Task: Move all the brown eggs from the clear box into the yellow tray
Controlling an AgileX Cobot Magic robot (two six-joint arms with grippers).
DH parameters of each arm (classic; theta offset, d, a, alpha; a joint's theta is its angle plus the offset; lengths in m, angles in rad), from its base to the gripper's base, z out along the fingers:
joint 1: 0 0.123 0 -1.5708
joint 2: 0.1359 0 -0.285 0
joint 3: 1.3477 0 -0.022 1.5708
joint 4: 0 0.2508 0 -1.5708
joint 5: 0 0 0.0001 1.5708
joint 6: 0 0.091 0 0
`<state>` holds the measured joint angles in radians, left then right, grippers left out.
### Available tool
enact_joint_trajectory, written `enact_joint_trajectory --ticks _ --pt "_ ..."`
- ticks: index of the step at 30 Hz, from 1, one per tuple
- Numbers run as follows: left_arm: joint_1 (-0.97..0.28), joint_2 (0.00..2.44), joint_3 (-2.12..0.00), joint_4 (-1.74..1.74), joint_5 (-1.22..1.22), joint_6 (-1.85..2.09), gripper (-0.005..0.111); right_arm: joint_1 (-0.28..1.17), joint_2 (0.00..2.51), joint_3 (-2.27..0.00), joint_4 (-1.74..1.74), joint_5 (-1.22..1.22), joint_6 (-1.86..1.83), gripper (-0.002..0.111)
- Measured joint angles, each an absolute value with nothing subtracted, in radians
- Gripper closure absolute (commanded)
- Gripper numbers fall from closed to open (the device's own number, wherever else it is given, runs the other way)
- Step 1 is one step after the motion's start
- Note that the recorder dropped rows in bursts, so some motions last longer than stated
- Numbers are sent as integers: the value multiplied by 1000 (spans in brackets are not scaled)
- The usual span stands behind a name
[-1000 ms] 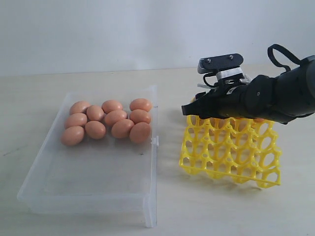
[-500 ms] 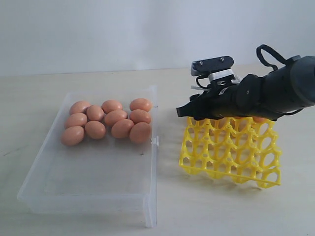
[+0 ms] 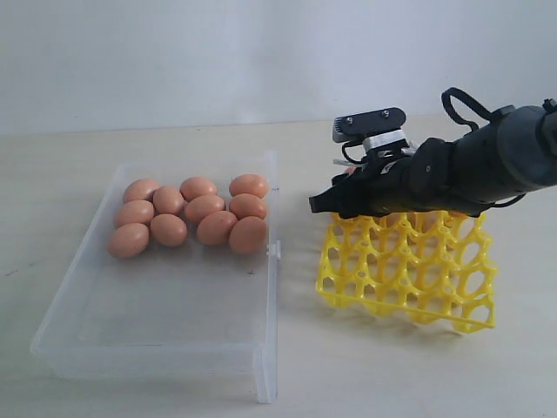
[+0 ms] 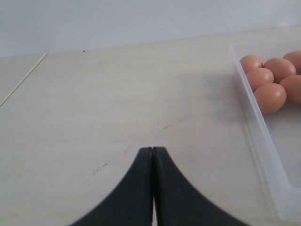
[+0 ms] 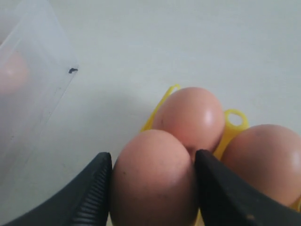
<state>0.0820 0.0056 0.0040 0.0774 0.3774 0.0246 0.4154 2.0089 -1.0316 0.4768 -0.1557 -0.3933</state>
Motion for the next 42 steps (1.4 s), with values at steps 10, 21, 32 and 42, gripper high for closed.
enact_joint_trajectory --ticks 10,21,32,42 --pt "82 6 4 77 377 25 107 415 2020 -1043 475 -156 -393 73" --pt "82 6 4 77 377 25 107 415 2020 -1043 475 -156 -395 108" --pt "82 6 4 77 377 25 107 415 2020 -1045 475 -156 -397 108" --pt "82 6 4 77 377 25 107 415 2024 -1074 475 -145 -397 108"
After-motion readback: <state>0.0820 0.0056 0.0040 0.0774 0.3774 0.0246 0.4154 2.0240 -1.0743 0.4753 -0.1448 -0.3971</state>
